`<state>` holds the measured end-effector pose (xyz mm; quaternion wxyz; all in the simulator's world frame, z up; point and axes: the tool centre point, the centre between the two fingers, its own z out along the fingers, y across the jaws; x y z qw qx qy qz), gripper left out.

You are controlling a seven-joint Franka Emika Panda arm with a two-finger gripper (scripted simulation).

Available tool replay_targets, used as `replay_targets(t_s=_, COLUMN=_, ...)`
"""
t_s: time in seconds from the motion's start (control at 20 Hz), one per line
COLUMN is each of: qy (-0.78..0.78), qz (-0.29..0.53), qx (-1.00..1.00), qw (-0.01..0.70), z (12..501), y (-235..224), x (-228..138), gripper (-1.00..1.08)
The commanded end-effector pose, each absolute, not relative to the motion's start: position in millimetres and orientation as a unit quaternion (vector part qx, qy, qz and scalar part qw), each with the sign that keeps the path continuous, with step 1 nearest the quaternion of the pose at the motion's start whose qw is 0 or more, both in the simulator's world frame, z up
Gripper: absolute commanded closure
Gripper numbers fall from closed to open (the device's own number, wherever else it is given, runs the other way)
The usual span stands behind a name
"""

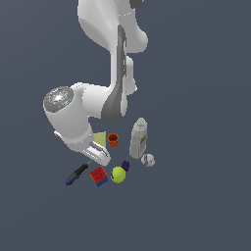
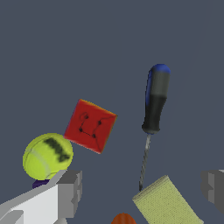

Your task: Pick up a designated object from a clutter of objects.

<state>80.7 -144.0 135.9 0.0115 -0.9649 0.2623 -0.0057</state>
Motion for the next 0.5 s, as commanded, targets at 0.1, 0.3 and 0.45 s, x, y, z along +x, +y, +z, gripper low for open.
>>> replay_targets(t_s=0.1, qy=0.297, qz=-0.003, qx=-0.955, qw=0.006, z=100.6, y=-166.3, x=80.0, gripper=-0.92)
replay_targets(t_s=0.3, qy=0.316, qz=-0.001, qx=-0.949, qw=0.003, z=79.4, y=-179.3, x=77.9, gripper=-0.92)
replay_targets(t_s=0.45, qy=0.325, qz=0.000, qx=-0.946, qw=0.001, z=69.7, y=-185.3, x=76.6, gripper=-0.92)
